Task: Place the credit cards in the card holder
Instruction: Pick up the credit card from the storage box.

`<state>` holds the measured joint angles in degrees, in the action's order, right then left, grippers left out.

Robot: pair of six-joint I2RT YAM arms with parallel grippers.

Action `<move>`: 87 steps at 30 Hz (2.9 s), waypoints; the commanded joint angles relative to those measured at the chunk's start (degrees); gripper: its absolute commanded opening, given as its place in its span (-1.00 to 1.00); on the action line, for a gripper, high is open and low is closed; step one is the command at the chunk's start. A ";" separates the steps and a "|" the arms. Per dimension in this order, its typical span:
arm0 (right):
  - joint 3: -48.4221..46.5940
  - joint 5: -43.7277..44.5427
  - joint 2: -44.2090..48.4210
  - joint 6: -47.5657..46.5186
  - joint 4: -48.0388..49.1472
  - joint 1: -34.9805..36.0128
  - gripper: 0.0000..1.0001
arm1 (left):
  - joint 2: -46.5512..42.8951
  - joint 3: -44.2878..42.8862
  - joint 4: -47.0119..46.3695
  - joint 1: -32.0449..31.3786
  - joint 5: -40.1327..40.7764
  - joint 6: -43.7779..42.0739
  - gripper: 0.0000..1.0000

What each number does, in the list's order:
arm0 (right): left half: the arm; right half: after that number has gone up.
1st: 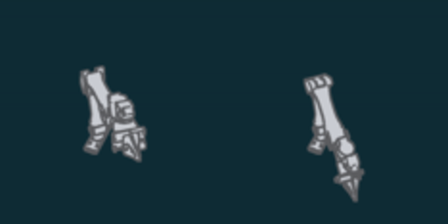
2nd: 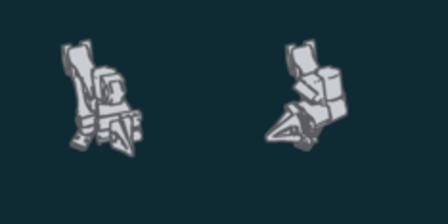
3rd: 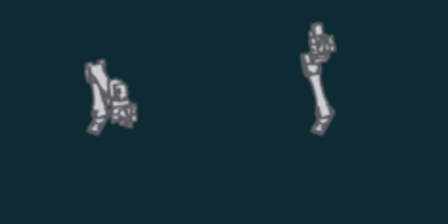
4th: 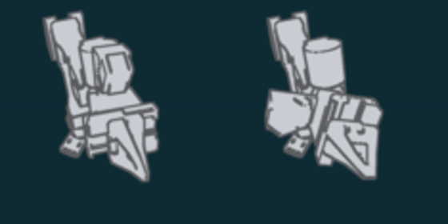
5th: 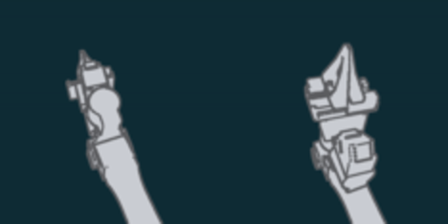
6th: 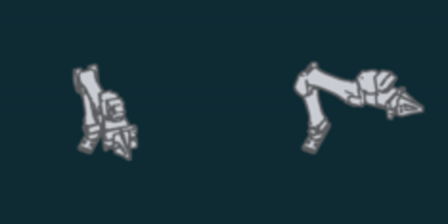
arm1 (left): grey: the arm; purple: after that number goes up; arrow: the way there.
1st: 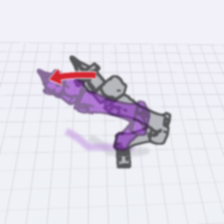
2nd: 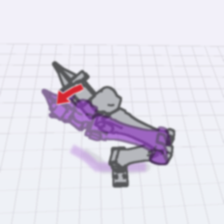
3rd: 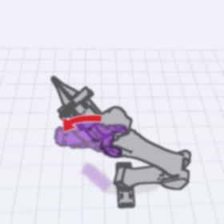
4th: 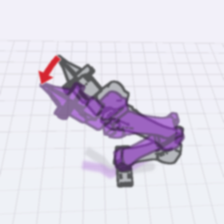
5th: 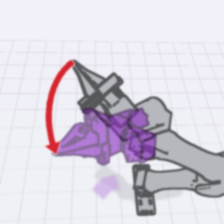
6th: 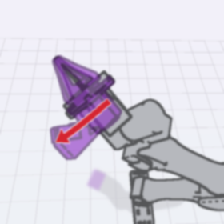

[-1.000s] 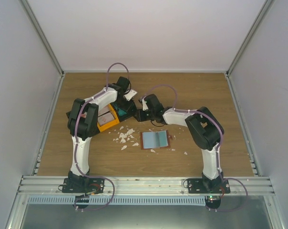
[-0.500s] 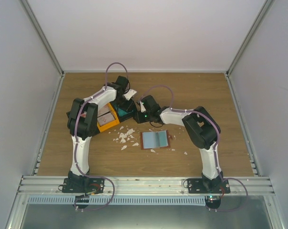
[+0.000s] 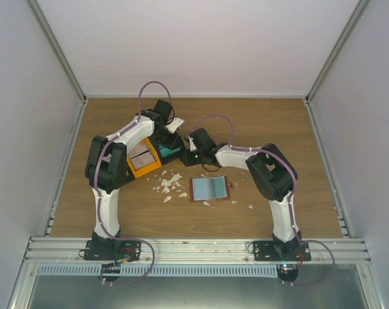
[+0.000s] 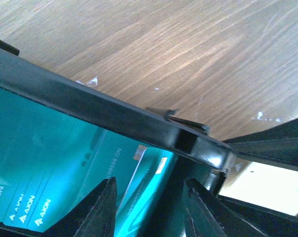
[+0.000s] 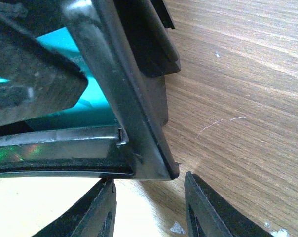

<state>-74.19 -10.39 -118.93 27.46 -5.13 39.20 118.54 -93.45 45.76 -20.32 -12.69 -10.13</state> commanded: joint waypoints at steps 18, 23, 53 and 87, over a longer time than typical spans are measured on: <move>4.98 -0.15 3.49 1.13 4.15 -1.41 -0.20 | -6.57 7.26 0.81 -1.77 -4.18 2.15 -0.38; 5.41 -0.15 4.16 1.45 4.33 -1.40 -0.20 | -6.66 7.01 0.41 -1.77 -1.75 2.48 -0.59; 12.14 -21.65 30.32 4.97 7.87 -9.87 -0.03 | -27.91 5.20 -7.30 -1.74 -4.58 18.39 -1.00; 27.12 -39.90 53.89 41.01 34.41 -8.88 -0.99 | -52.99 31.77 -51.30 -7.97 -33.31 73.84 -0.66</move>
<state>-48.47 -52.51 -67.13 65.01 26.92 30.17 67.29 -61.67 -5.10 -26.79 -46.19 65.87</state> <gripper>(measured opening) 0.021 0.160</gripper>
